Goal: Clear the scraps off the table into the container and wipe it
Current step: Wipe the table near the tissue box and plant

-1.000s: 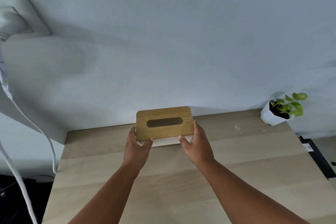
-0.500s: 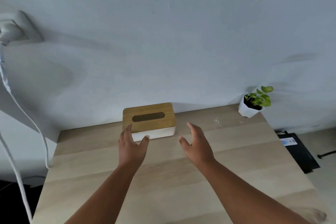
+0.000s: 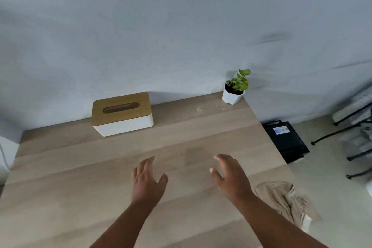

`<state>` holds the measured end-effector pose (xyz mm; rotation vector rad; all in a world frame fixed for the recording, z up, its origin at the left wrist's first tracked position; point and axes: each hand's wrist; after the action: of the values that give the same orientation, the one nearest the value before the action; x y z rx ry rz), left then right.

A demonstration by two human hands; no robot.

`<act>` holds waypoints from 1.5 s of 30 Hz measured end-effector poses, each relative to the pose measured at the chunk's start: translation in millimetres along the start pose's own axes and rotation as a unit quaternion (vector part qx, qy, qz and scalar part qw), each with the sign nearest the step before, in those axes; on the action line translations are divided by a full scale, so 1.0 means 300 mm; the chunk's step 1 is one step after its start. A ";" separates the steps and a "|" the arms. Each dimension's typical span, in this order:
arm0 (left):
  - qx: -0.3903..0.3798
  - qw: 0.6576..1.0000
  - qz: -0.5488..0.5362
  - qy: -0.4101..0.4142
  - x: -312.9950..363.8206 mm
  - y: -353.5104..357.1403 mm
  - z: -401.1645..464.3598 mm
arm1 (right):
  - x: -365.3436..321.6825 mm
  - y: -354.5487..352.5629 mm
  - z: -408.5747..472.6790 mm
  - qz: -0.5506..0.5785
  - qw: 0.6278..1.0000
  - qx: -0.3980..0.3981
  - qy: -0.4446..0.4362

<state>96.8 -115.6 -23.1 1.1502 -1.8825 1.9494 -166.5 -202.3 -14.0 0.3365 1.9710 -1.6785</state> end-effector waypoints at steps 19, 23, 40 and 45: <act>0.009 0.983 0.167 0.074 0.010 0.328 -0.027 | 0.726 -0.131 -0.332 -0.210 0.976 -0.031 -0.047; 0.042 0.978 0.189 0.080 -0.033 0.325 0.044 | 0.712 -0.100 -0.288 -0.224 0.972 -0.017 -0.066; 0.066 0.969 0.228 0.071 -0.050 0.349 0.136 | 0.295 0.127 0.571 -0.233 0.971 0.033 0.033; 0.065 0.966 0.239 0.075 -0.066 0.359 0.144 | 0.191 0.176 0.771 -0.195 0.971 0.060 0.123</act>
<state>59.7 -166.3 -122.6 0.5813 -2.1179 2.3551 -134.6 -424.1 -110.3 0.2184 2.2328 -2.0934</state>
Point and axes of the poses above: each hand's wrist, its own z-axis towards the middle knuckle, its own y-axis out of the palm, x = y × z, and after that the axes turned 6 degrees about y, right-handed
